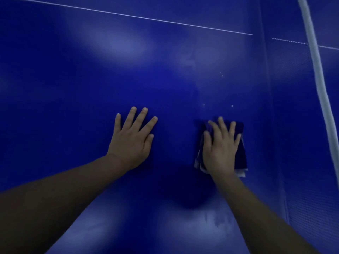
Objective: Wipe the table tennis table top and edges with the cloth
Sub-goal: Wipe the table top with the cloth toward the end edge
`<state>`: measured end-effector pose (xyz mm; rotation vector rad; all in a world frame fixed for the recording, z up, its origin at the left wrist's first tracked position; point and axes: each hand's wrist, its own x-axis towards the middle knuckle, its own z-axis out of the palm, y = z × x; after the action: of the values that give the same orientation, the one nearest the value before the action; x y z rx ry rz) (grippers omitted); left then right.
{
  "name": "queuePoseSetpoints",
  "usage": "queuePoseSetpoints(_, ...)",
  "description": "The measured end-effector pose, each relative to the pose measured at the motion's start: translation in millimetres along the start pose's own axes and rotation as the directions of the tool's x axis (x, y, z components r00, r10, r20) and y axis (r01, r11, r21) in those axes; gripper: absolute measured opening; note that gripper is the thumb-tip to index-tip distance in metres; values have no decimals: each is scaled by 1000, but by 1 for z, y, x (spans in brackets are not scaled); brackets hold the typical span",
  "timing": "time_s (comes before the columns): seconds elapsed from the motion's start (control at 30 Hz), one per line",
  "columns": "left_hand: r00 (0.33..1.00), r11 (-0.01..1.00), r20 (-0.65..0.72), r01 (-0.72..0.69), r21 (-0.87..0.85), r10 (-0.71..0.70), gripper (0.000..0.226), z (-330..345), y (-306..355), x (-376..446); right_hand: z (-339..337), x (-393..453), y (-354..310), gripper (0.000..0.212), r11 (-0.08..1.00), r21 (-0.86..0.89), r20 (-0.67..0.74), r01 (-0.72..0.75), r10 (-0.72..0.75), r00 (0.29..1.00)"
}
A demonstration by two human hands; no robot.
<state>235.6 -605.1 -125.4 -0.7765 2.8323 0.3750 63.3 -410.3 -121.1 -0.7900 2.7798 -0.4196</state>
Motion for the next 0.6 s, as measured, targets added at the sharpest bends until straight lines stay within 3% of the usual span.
queuePoseSetpoints(0.1,1000,1000,5,20,-23,-20,61,-2,2,13,-2,64,-24,50,977,92,-84,-191,199,976)
queuePoseSetpoints(0.17,1000,999,2,25,-23,-25,61,-5,5,20,0,101,-46,51,974,77,-76,-215,221,972)
queuePoseSetpoints(0.27,999,999,-7,38,-20,-38,60,-7,9,30,13,113,-76,48,996,-67,28,64,-62,998)
queuePoseSetpoints(0.33,998,998,-11,61,-30,-62,56,-8,11,38,17,83,-71,47,959,-112,79,260,-252,964)
queuePoseSetpoints(0.4,996,996,-21,84,-44,-85,54,-10,16,48,12,48,-40,47,938,-137,90,317,-307,947)
queuePoseSetpoints(0.5,995,995,-33,91,-43,-93,55,-16,22,63,-4,40,8,48,964,-131,82,230,-221,972)
queuePoseSetpoints(0.6,994,993,-31,108,-41,-110,56,-17,27,81,-13,87,11,47,992,-108,63,62,-55,997)
